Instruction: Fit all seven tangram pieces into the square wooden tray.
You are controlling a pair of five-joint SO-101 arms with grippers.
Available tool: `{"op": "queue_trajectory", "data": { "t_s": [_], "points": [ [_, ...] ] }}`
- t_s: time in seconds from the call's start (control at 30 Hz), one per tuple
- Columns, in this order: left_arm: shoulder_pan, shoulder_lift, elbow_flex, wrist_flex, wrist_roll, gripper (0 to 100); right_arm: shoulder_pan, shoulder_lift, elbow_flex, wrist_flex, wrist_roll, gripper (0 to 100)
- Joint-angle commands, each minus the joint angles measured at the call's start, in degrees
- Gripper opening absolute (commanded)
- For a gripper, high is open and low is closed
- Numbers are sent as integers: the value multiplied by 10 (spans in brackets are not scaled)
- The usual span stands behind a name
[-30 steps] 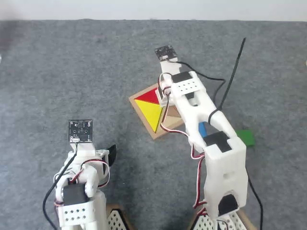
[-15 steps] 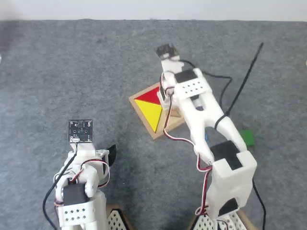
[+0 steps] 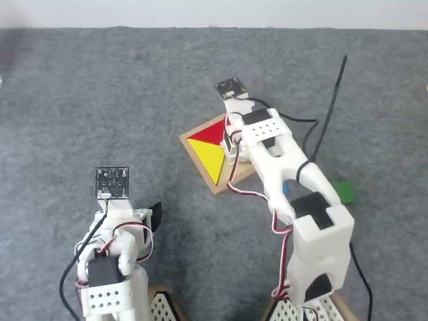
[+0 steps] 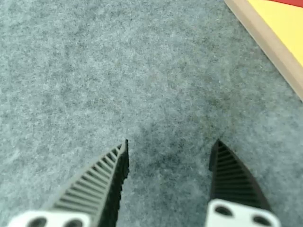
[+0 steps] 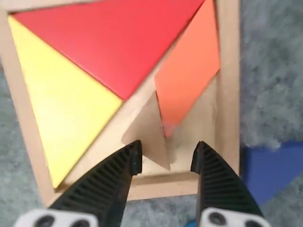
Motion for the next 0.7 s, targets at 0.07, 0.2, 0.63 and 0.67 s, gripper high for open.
{"op": "queue_trajectory", "data": {
  "t_s": [0.07,0.2,0.63,0.67],
  "points": [
    [1,-12,-13,3,4,271,18,22,-56,10,5,188],
    [1,-12,-13,3,4,271,7,56,-91,12,5,187],
    [1,-12,-13,3,4,271,-41,152,-234,58,3,187],
    [1,-12,-13,3,4,271,-37,153,-236,58,2,187]
  ]
}}
